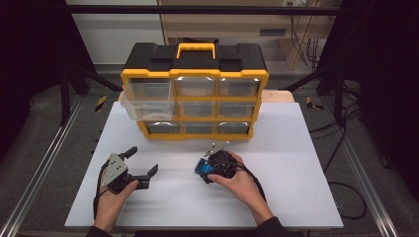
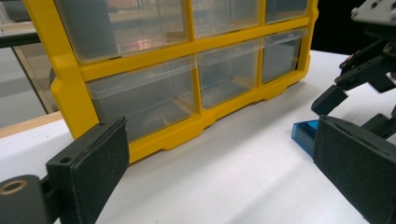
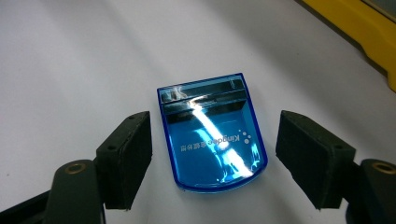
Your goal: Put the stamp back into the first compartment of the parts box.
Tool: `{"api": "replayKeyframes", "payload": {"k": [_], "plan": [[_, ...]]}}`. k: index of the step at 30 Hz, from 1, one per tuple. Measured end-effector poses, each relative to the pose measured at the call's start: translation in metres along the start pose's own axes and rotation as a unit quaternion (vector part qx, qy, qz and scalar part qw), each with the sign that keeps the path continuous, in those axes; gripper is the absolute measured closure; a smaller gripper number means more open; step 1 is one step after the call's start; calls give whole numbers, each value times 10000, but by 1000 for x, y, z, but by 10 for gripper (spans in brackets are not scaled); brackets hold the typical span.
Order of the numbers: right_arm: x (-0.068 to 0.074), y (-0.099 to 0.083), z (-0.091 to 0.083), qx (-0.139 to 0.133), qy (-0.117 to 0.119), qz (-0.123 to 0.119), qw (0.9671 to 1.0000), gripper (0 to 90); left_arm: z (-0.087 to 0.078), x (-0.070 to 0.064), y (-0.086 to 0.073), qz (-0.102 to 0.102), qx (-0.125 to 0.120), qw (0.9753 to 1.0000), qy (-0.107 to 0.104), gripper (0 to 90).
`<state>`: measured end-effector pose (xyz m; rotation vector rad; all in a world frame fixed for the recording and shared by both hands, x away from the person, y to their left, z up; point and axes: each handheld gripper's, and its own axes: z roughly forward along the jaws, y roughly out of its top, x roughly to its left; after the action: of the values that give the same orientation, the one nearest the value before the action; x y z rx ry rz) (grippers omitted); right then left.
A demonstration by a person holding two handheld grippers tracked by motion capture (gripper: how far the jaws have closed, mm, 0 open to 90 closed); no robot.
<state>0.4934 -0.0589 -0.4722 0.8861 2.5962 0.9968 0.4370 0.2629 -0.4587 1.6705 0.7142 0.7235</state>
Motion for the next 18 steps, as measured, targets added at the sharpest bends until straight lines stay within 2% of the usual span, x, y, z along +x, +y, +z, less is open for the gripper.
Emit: {"api": "replayKeyframes", "payload": {"k": [3,18], "plan": [[0,-1,1,30,10,0,10000,279,0,1,0,-81,-40,10000,-17,36],[0,-2,8,163,39,16,9999,345,-1,3,0,-155,-58,9999,-35,35]]}}
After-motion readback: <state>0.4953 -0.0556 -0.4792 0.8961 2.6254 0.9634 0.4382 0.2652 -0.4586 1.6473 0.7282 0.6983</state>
